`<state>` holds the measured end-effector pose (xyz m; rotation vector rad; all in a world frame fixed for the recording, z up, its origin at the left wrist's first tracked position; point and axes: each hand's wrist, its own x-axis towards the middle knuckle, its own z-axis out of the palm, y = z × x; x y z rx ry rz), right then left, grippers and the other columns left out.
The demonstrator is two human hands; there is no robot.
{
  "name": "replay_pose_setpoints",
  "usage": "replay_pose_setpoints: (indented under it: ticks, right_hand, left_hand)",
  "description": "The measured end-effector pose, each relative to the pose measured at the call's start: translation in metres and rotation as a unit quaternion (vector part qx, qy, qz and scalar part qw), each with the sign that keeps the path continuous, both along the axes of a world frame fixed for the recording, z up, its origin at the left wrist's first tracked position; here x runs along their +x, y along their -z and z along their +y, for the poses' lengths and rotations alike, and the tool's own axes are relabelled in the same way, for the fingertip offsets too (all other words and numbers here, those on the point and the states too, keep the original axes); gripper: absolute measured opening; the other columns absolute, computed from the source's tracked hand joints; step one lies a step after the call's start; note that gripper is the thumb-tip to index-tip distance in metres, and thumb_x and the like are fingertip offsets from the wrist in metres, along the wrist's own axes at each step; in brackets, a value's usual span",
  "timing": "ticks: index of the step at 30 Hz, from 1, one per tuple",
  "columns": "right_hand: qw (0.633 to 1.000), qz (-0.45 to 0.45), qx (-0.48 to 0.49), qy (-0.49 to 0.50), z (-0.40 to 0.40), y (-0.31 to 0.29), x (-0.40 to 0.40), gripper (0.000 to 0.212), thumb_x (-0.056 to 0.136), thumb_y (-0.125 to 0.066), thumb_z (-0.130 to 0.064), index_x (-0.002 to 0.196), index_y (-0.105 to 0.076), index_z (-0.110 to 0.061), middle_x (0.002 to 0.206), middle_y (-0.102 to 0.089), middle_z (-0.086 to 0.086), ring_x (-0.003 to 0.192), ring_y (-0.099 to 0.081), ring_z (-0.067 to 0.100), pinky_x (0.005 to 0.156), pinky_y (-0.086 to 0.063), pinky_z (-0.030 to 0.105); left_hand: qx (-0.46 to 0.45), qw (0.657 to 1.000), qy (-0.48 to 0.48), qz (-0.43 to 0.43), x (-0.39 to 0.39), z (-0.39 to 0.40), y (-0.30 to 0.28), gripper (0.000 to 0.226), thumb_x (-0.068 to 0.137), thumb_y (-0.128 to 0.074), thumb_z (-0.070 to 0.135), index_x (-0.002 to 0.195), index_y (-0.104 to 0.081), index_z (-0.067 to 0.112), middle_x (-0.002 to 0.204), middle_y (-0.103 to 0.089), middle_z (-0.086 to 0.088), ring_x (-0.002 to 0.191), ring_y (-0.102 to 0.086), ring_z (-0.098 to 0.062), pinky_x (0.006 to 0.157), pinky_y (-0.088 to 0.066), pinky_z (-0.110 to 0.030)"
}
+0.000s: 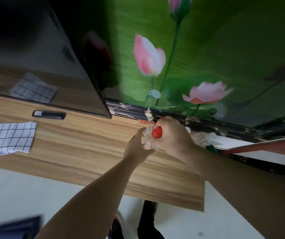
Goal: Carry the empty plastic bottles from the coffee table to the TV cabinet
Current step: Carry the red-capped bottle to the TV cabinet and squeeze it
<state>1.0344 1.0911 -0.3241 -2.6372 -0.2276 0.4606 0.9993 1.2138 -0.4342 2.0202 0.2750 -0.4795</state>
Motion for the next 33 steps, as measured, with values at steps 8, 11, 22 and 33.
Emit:
replay_pose_setpoints:
  ticks: [8,11,22,33]
  right_hand:
    - [1.0,-0.01,-0.01,-0.007,-0.014,0.048,0.031,0.014,0.072,-0.071,-0.018,0.085,-0.067,-0.013,0.085,-0.059,0.006,0.076,-0.061,0.026,0.062,-0.04,0.028]
    - [1.0,-0.013,-0.003,-0.006,-0.017,0.058,0.037,0.014,0.074,-0.073,-0.02,0.086,-0.067,-0.015,0.083,-0.058,0.003,0.076,-0.061,0.025,0.062,-0.038,0.027]
    - [1.0,-0.012,0.001,-0.014,-0.023,0.06,0.051,0.017,0.078,-0.068,-0.02,0.091,-0.068,-0.009,0.088,-0.067,0.008,0.08,-0.063,0.026,0.07,-0.054,0.038]
    - [0.999,-0.02,-0.025,-0.012,-0.026,0.061,0.04,0.027,0.08,-0.071,-0.021,0.103,-0.063,-0.01,0.103,-0.063,0.007,0.09,-0.062,0.025,0.078,-0.054,0.041]
  left_hand:
    - [0.021,0.999,-0.014,0.021,0.027,-0.019,0.038,0.084,0.069,-0.085,0.026,0.137,-0.038,0.03,0.124,-0.063,-0.002,0.105,-0.062,-0.024,0.088,-0.053,-0.043]
    - [0.025,0.999,-0.017,0.024,0.031,-0.023,0.045,0.084,0.069,-0.085,0.027,0.137,-0.037,0.03,0.124,-0.062,-0.002,0.105,-0.062,-0.025,0.088,-0.052,-0.043]
    - [0.02,1.0,-0.016,0.012,0.04,-0.022,0.05,0.09,0.064,-0.088,0.031,0.137,-0.037,0.038,0.124,-0.06,0.002,0.101,-0.063,-0.023,0.083,-0.054,-0.042]
    - [0.0,0.999,-0.034,-0.002,0.028,-0.026,0.051,0.083,0.072,-0.083,0.026,0.141,-0.037,0.037,0.13,-0.059,0.002,0.108,-0.06,-0.023,0.09,-0.052,-0.044]
